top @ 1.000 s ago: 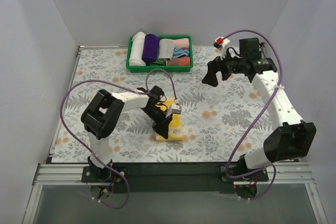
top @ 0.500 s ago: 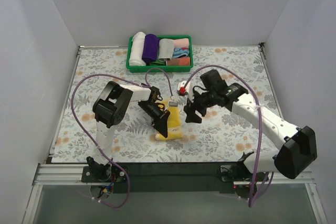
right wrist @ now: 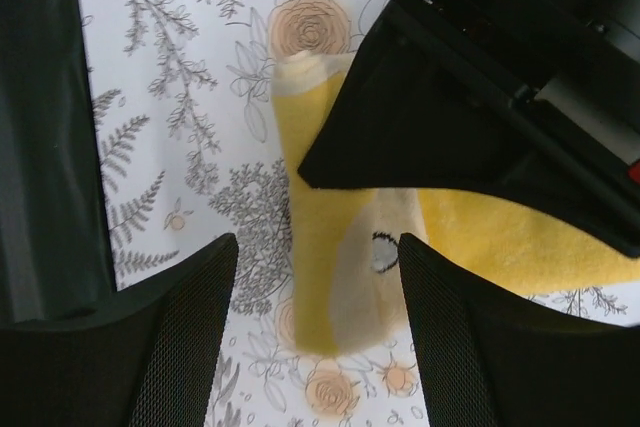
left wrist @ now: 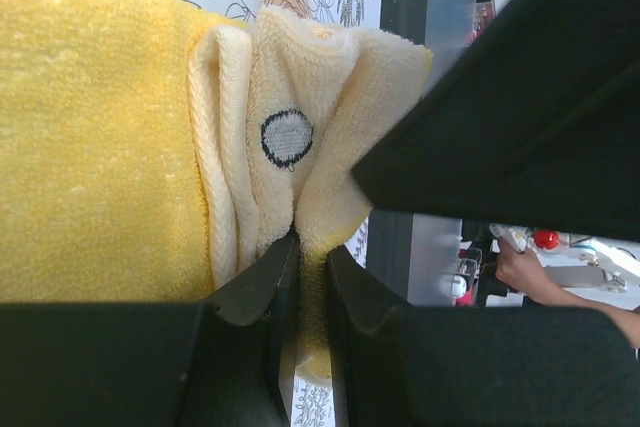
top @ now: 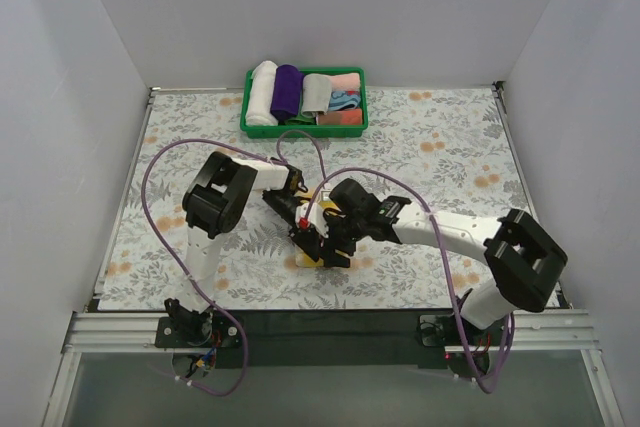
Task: Roll the towels
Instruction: Roll the towel
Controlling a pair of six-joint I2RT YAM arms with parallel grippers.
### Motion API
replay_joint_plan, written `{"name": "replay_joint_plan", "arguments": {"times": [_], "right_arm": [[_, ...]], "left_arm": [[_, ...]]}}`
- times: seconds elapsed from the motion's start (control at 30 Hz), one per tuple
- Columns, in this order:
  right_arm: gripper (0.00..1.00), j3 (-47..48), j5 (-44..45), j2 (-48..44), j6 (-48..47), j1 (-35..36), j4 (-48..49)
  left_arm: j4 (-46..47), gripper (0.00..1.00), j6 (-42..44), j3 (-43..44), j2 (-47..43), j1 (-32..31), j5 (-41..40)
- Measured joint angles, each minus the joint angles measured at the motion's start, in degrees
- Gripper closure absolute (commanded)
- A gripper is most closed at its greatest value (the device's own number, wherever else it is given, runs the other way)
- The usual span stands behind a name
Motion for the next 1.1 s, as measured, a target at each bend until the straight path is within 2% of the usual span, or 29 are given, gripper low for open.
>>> {"name": "replay_joint_plan", "arguments": {"times": [0.07, 0.13, 0.2, 0.23, 0.33, 0.57, 0.77, 0.83, 1.0, 1.1], "right_arm": [[0.43, -0.13, 1.07, 1.92, 0.04, 0.37, 2.05], [0.53, -0.92, 2.16, 3.74, 0.04, 0.35, 4.35], [0.58, -2.29, 2.84, 5.25, -0.09, 0.28, 5.95], [0.72, -2.97, 2.86, 5.90, -0.17, 0.22, 6.62], [0.99, -3.32, 2.27, 6.78, -0.83, 0.20, 8.24], [0.99, -2.67, -3.85, 8.28, -1.49, -1.18, 8.79], [0.99, 3.93, -12.46, 14.40, -2.05, -3.85, 3.34], [0.99, 6.01, -16.17, 16.79, -1.95, -5.38, 1.01], [0.99, 9.11, -24.70, 21.31, -0.76, -9.33, -3.10], [0.99, 11.15, -29.38, 24.55, 0.15, -11.28, -5.35]], "left_arm": [[-0.13, 0.88, 0.02, 0.02, 0.04, 0.09, 0.00], [-0.24, 0.88, 0.02, 0.02, 0.09, 0.17, 0.00], [-0.31, 0.88, 0.00, 0.00, 0.11, 0.35, 0.00], [-0.28, 0.87, -0.02, -0.02, 0.11, 0.39, 0.02], [-0.28, 0.85, -0.04, -0.07, 0.11, 0.63, 0.00], [2.29, 0.69, -1.99, -3.56, -3.48, 2.67, -0.76], [8.11, 0.66, -2.67, -7.39, -11.96, 8.11, -7.52], [11.26, 0.65, -2.82, -7.87, -14.12, 10.43, -12.02], [18.03, 0.63, -5.03, -10.21, -19.61, 17.79, -18.14], [22.38, 0.57, -6.62, -12.66, -24.98, 21.66, -20.31]]}}
